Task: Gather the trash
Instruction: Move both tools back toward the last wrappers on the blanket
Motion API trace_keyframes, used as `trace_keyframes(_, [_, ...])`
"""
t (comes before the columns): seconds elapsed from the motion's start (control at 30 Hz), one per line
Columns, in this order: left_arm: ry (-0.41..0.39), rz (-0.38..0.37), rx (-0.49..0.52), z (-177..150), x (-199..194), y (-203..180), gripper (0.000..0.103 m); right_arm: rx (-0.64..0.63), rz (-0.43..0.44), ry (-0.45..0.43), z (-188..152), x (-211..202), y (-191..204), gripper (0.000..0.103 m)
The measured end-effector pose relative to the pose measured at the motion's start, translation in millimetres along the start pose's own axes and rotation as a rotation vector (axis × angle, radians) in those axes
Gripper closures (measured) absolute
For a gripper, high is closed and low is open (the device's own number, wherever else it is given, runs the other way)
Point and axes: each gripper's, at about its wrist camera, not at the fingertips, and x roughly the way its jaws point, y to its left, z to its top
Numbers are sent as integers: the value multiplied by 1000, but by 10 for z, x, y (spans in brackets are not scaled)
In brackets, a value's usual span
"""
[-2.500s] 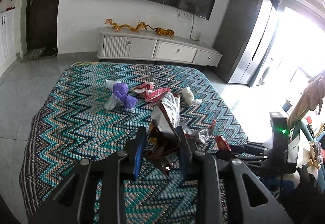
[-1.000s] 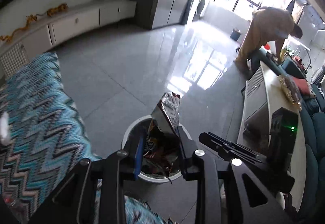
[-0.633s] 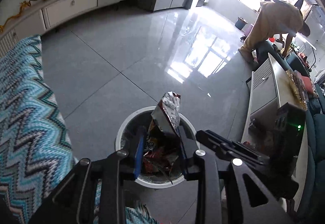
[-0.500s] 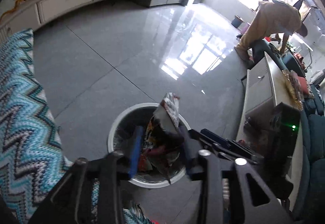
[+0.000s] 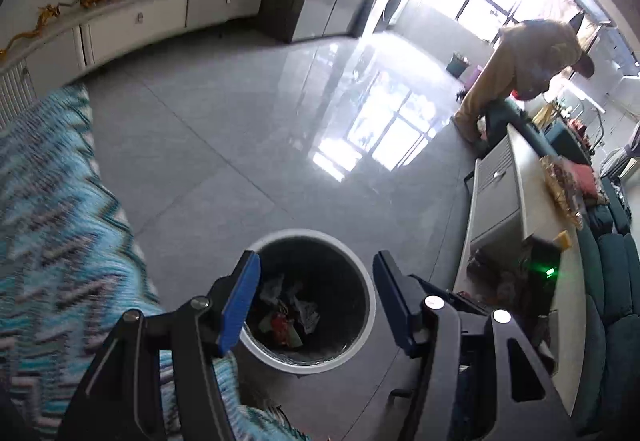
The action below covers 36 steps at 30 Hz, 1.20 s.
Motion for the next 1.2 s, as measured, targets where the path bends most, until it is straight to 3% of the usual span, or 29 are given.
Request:
trace_keyframes(0.2, [-147,63,-3,-32,-1093,315,45,-96,64,-27,-42,-287,377,52])
trace_keyframes(0.43, [-315,212,-95,-522,-2301,892,42,-216,148,-57,-150,-603,900,50])
trace_keyframes(0.83, [-522,429,-232,-1396,-3838,1550,41,-373,213,-104,-347,-1067,1744,49])
trace_keyframes(1.2, [-727,682,-336,-1753,-5265,1856,41,-541,309,-138,-395,-1517,2541,47])
